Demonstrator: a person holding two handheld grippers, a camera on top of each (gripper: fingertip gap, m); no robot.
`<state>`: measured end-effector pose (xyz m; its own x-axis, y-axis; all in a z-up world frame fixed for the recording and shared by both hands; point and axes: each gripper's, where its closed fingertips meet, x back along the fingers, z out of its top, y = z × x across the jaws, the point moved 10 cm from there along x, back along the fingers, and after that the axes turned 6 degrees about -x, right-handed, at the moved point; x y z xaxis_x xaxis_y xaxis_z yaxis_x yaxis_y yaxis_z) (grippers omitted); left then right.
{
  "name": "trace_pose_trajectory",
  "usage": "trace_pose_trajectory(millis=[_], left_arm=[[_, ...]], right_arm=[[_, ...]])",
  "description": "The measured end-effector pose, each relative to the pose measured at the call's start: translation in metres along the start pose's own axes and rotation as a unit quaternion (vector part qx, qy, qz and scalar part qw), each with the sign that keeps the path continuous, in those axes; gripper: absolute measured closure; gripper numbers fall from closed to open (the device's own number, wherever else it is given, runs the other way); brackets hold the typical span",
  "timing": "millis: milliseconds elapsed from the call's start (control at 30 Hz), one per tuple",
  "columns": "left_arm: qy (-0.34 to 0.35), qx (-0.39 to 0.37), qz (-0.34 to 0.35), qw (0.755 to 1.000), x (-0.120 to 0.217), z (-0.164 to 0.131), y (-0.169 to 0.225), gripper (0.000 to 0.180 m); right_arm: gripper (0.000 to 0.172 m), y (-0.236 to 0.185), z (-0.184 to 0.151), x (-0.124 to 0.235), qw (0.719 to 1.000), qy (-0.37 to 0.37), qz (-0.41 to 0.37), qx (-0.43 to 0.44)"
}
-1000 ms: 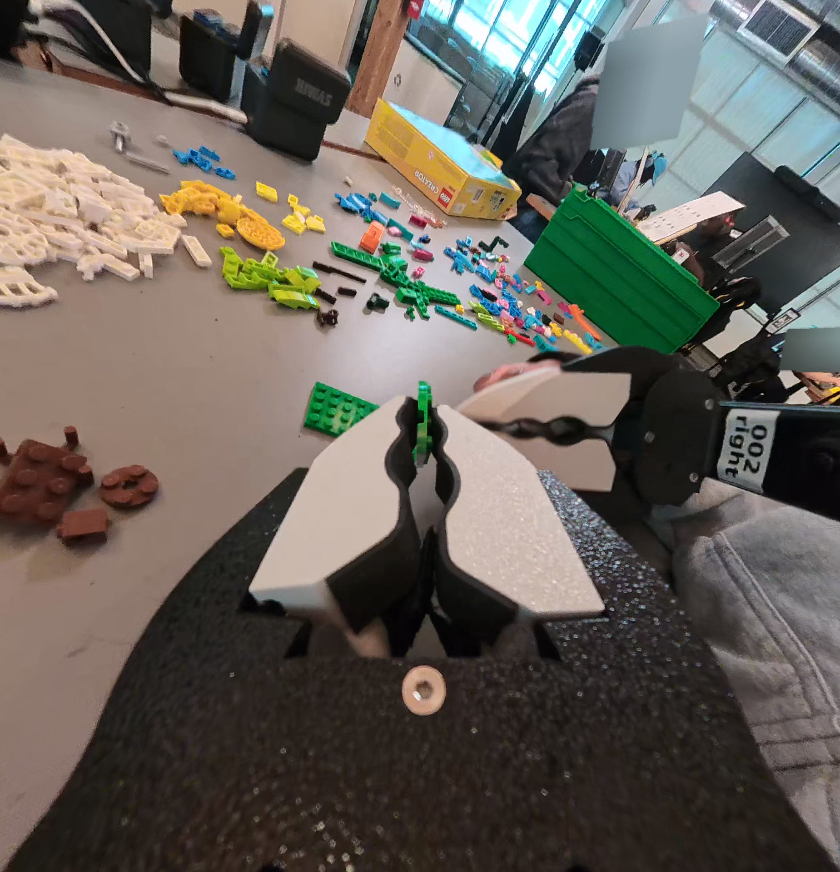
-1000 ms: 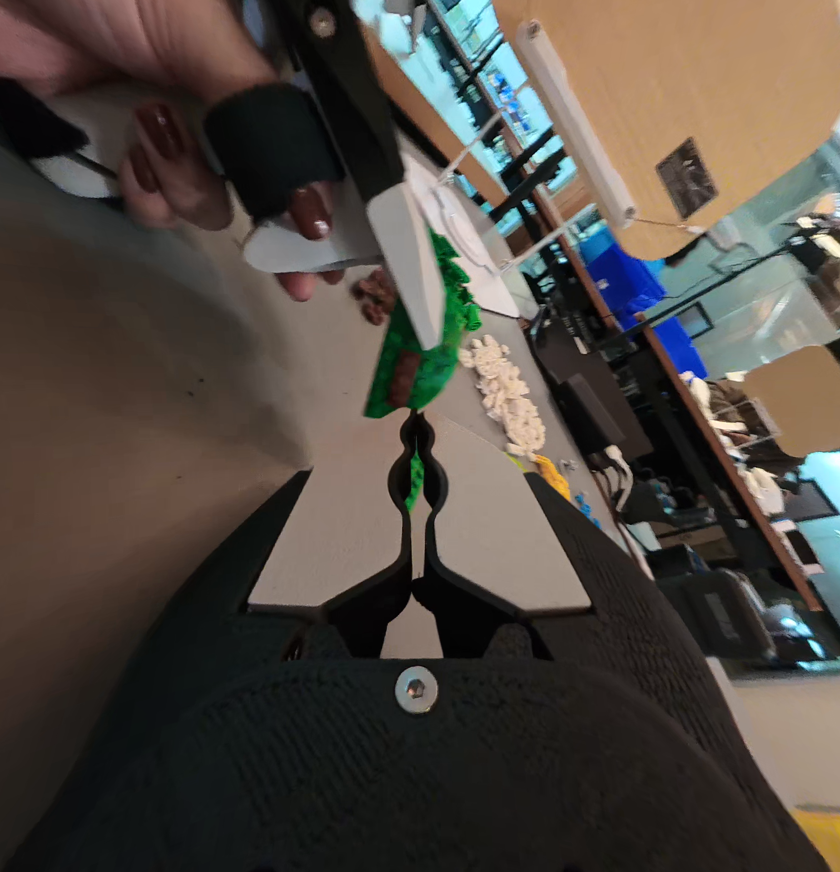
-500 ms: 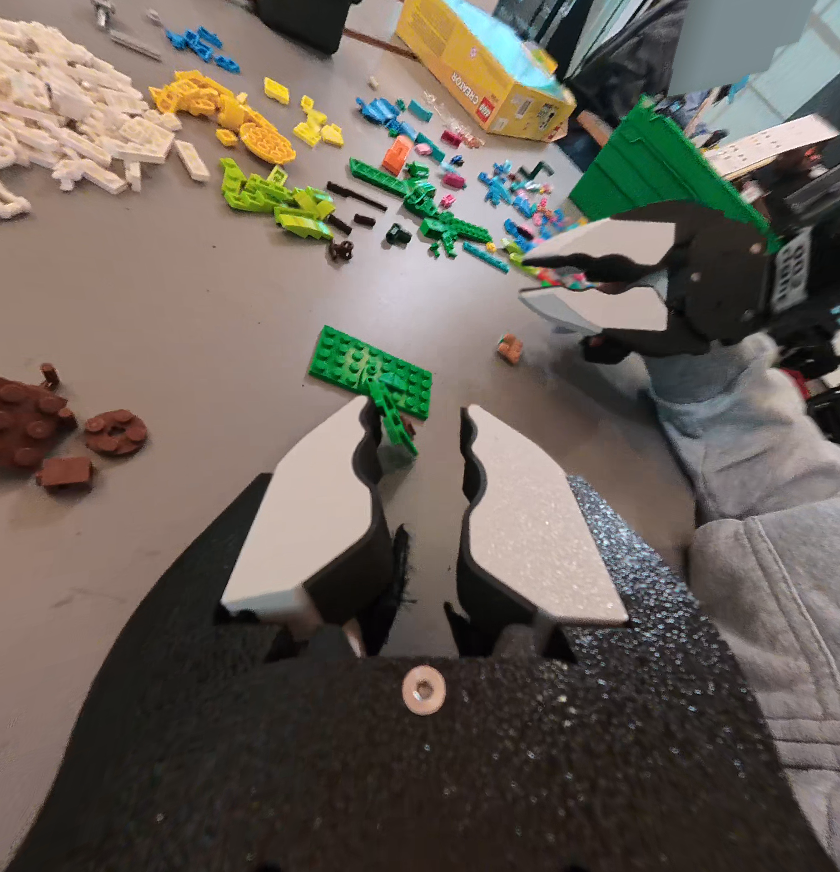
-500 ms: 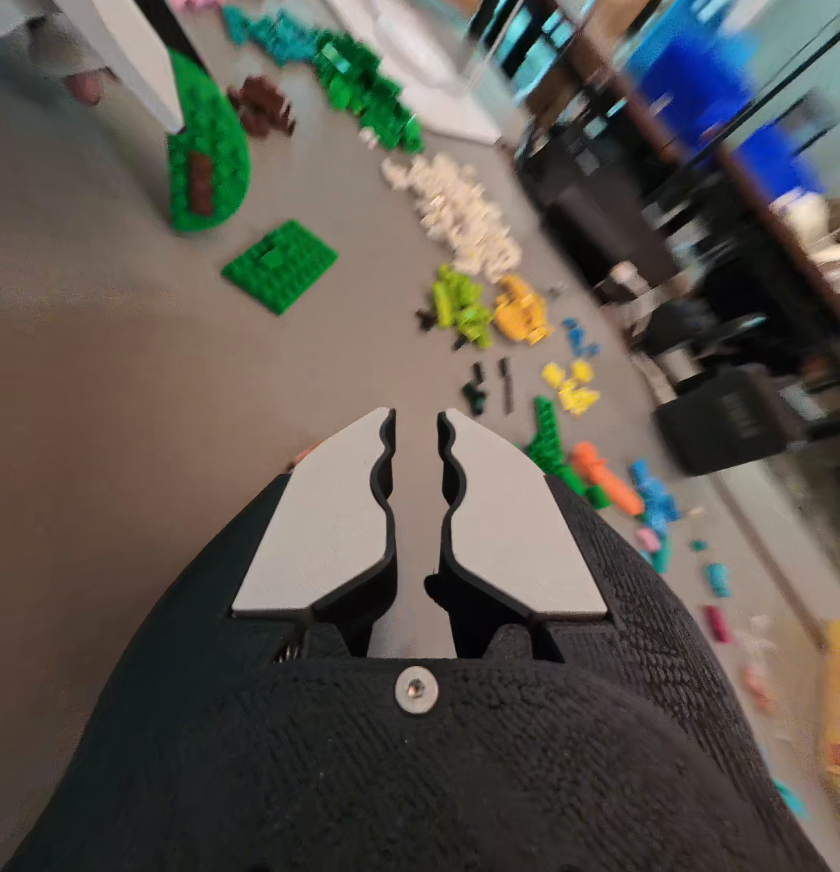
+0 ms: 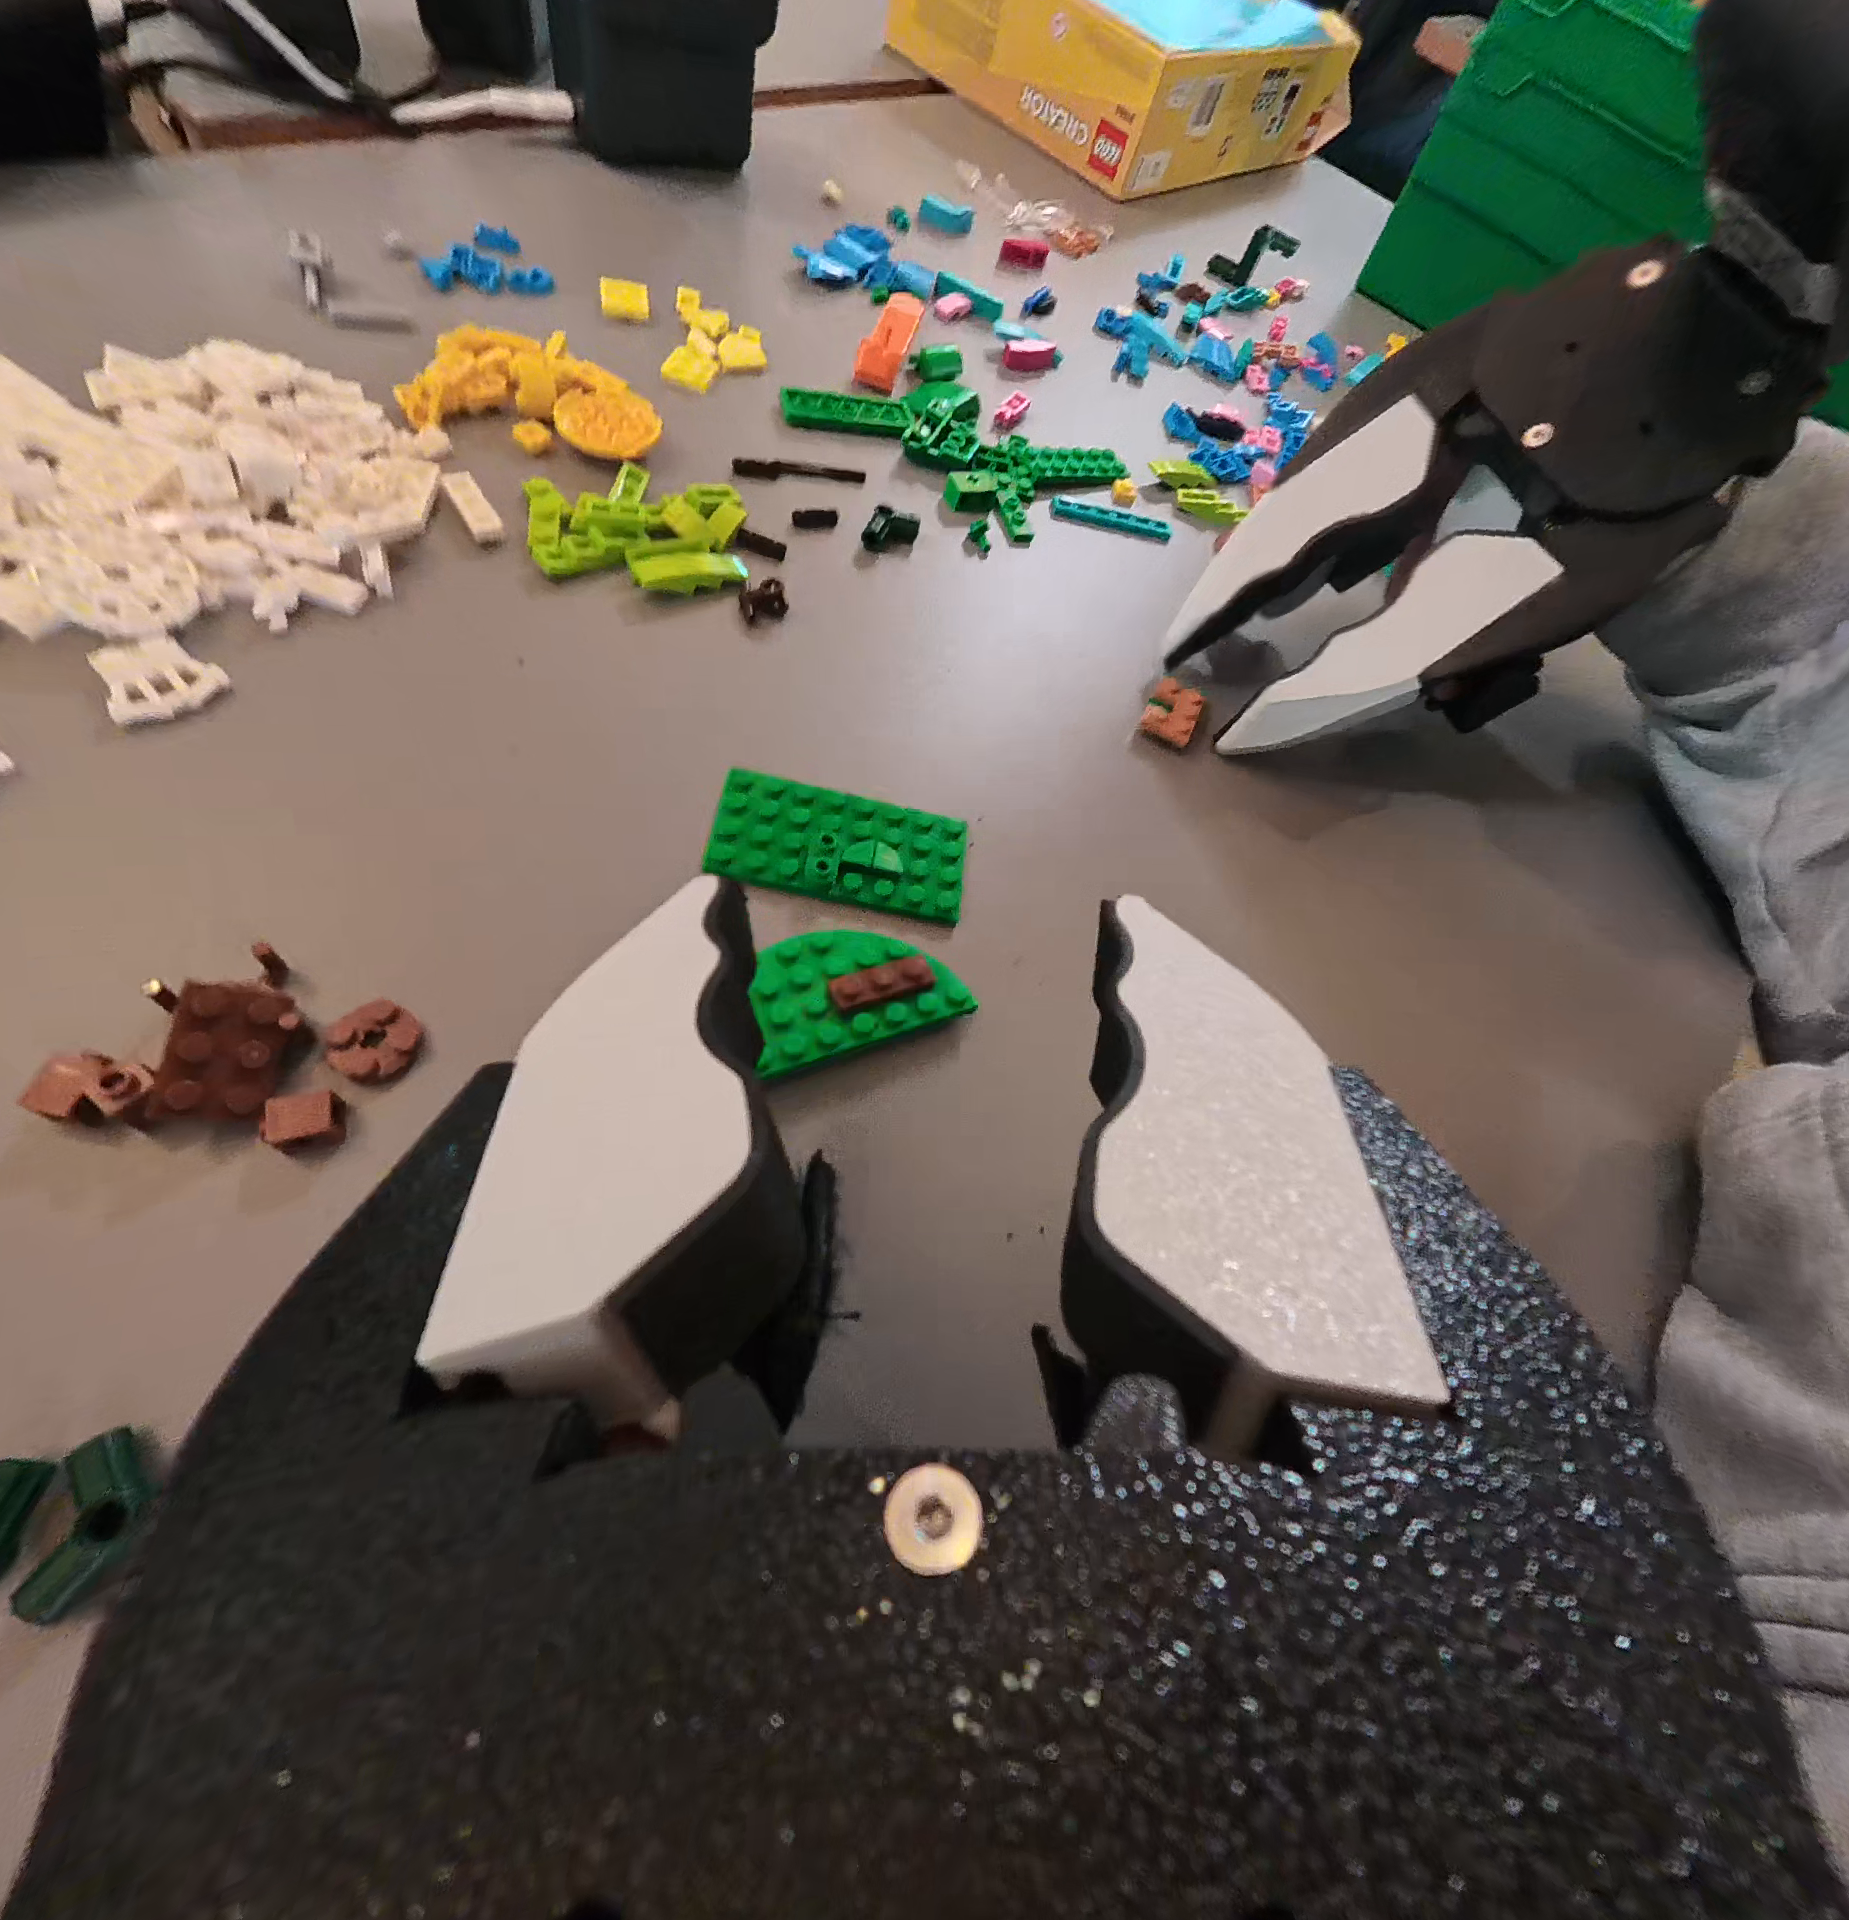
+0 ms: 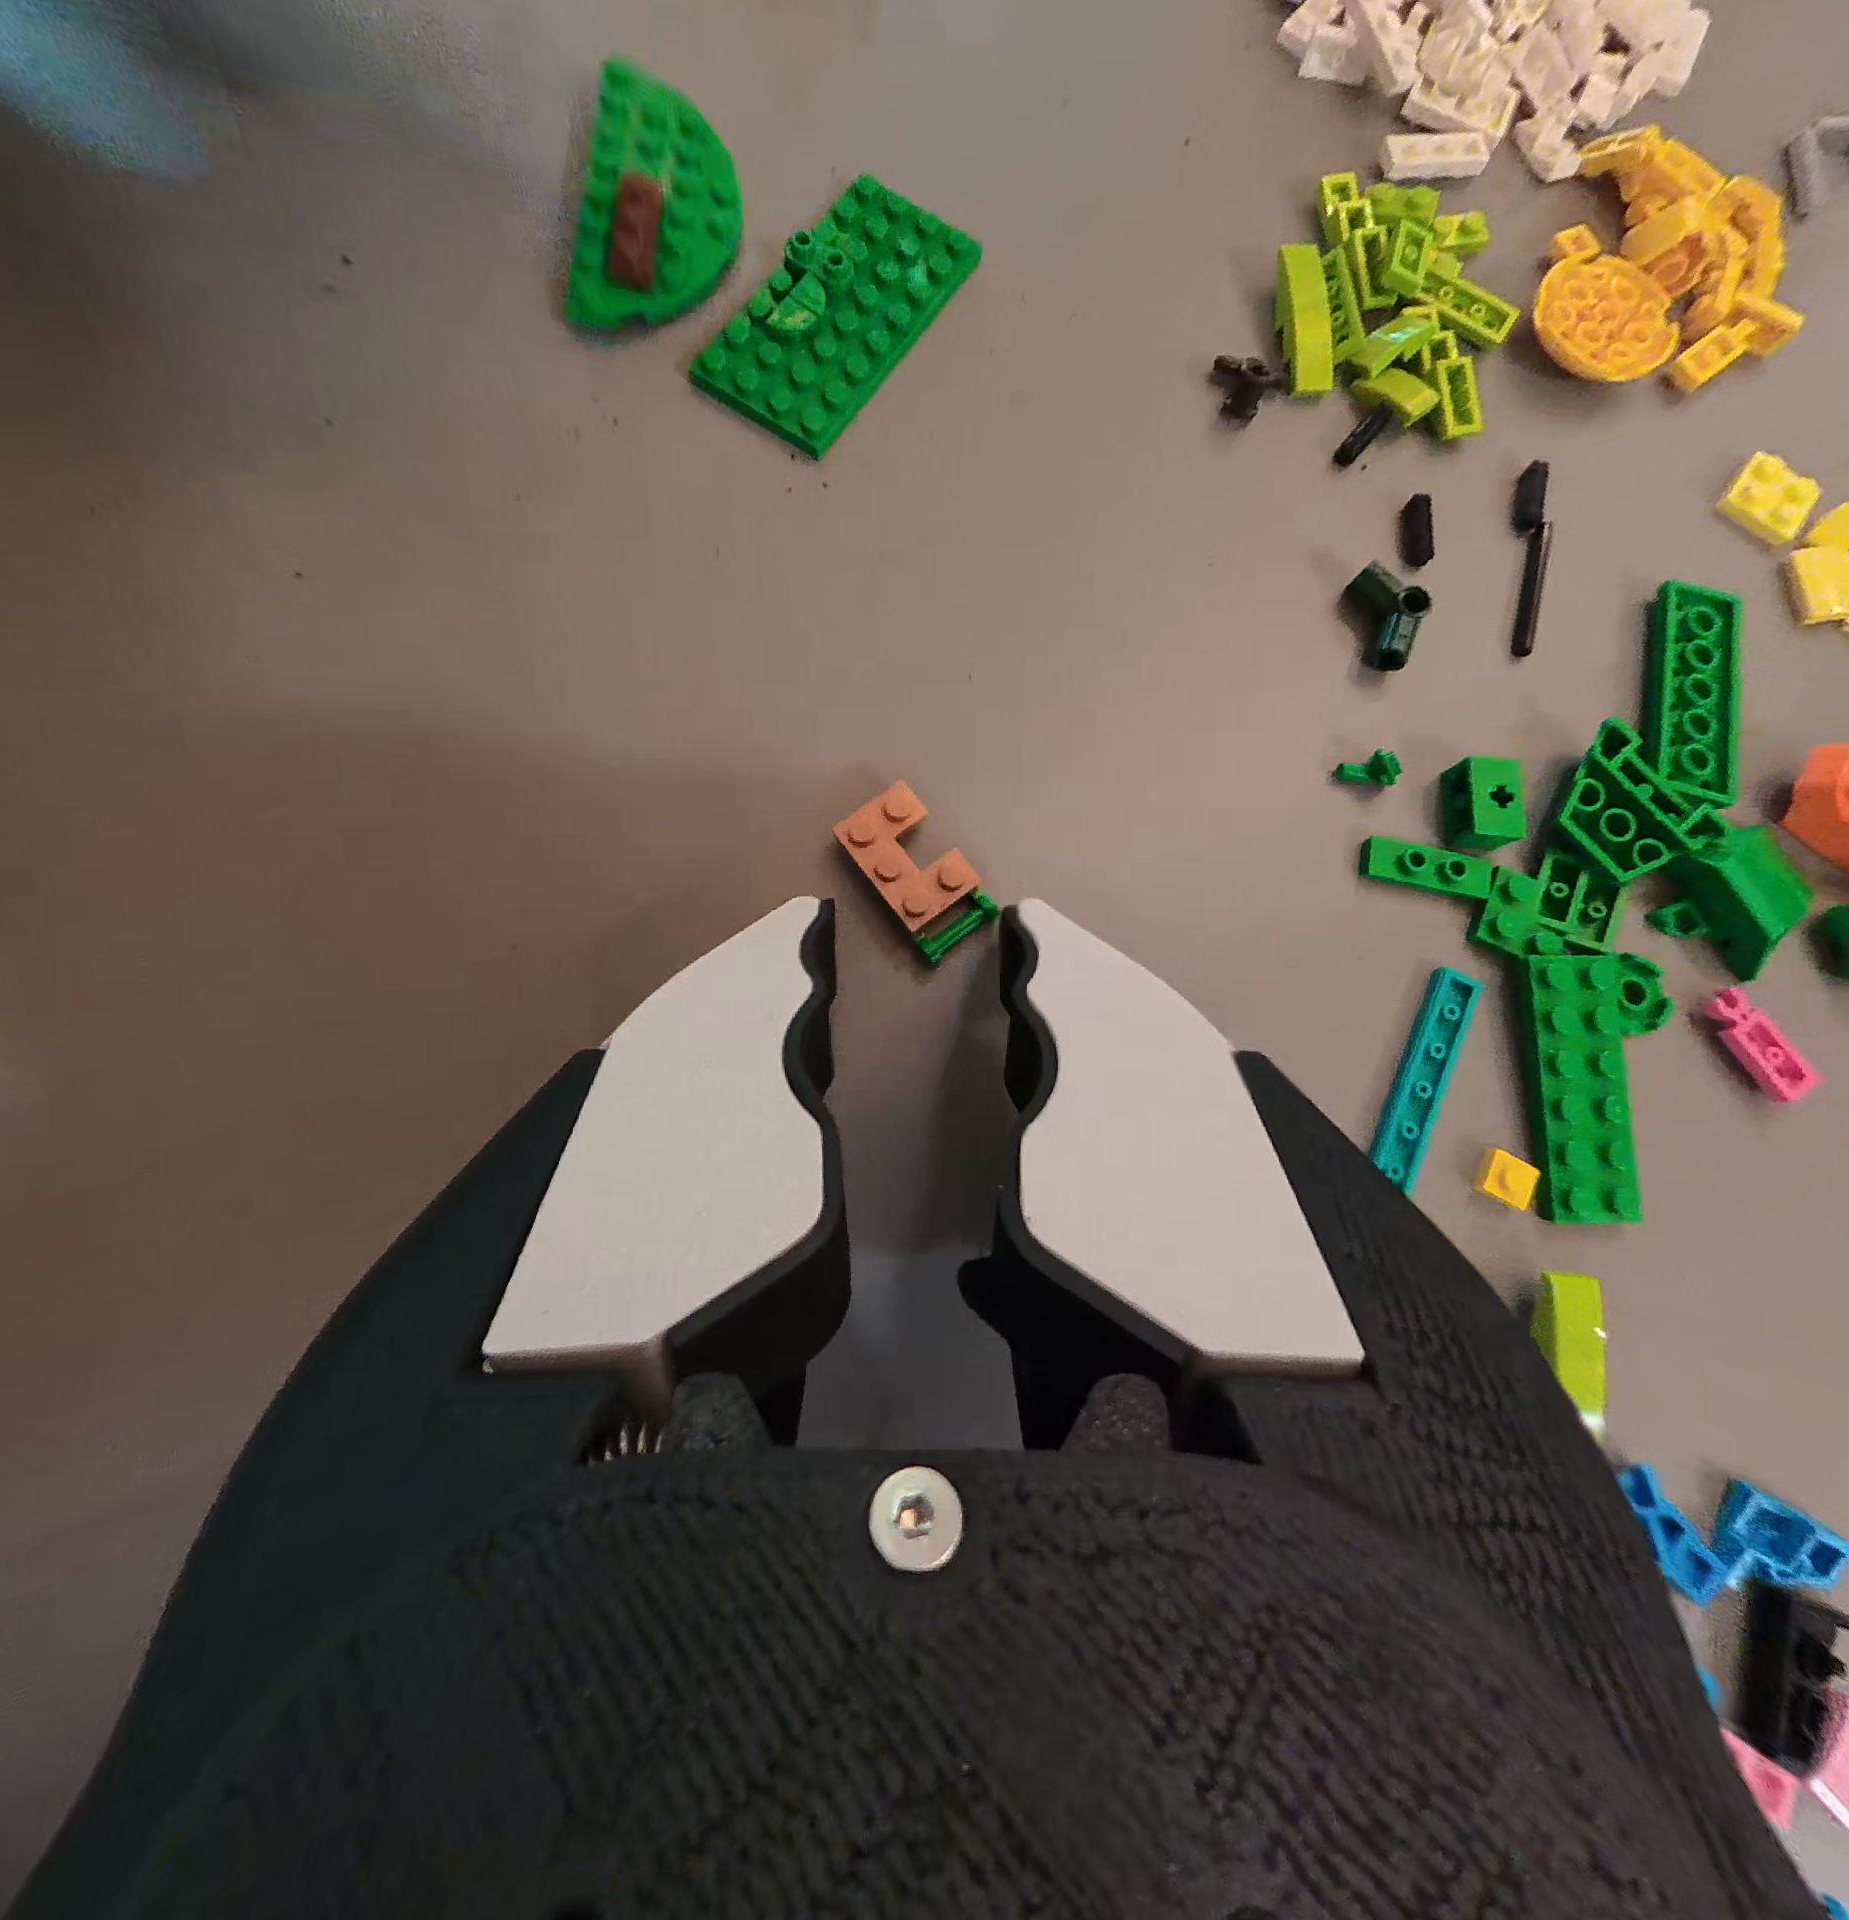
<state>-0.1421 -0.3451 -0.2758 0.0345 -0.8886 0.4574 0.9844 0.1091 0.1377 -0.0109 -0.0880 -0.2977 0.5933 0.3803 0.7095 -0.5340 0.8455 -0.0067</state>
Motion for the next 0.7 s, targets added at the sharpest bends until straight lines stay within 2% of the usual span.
trace_pose_trajectory(millis=[100, 233, 333, 400, 467, 567, 600, 633, 700], left_arm=[[0.026, -0.027, -0.022, 0.999, 0.000, 0.009, 0.011, 0.122], [0.030, -0.027, -0.104, 0.994, -0.017, 0.014, 0.026, 0.130], [-0.010, -0.059, -0.115, 0.992, -0.034, 0.010, 0.034, 0.130], [-0.029, -0.073, -0.119, 0.990, -0.041, 0.008, 0.038, 0.130], [-0.035, -0.073, -0.125, 0.989, -0.045, 0.007, 0.041, 0.131], [-0.031, -0.063, -0.131, 0.989, -0.046, 0.007, 0.041, 0.132], [-0.026, -0.058, -0.132, 0.989, -0.046, 0.007, 0.041, 0.132], [-0.020, -0.052, -0.133, 0.990, -0.045, 0.007, 0.041, 0.132], [-0.009, -0.037, -0.132, 0.991, -0.044, 0.008, 0.038, 0.132]], right_arm=[[0.160, -0.003, 0.003, -0.003, 1.000, 0.000, 0.008, 0.016], [0.172, -0.016, 0.010, -0.010, 0.997, 0.015, -0.007, 0.076], [0.167, -0.022, 0.014, -0.013, 0.995, 0.016, -0.013, 0.099], [0.144, -0.019, 0.015, -0.014, 0.997, 0.018, -0.001, 0.080], [0.135, -0.014, 0.018, -0.017, 0.999, 0.002, 0.020, 0.034], [0.139, -0.011, 0.024, -0.022, 0.999, -0.021, 0.038, 0.001], [0.155, -0.011, 0.026, -0.023, 0.999, -0.030, 0.039, 0.003], [0.156, -0.011, 0.028, -0.024, 0.999, -0.034, 0.034, 0.019], [0.156, -0.017, 0.032, -0.024, 0.994, -0.019, -0.004, 0.105]])
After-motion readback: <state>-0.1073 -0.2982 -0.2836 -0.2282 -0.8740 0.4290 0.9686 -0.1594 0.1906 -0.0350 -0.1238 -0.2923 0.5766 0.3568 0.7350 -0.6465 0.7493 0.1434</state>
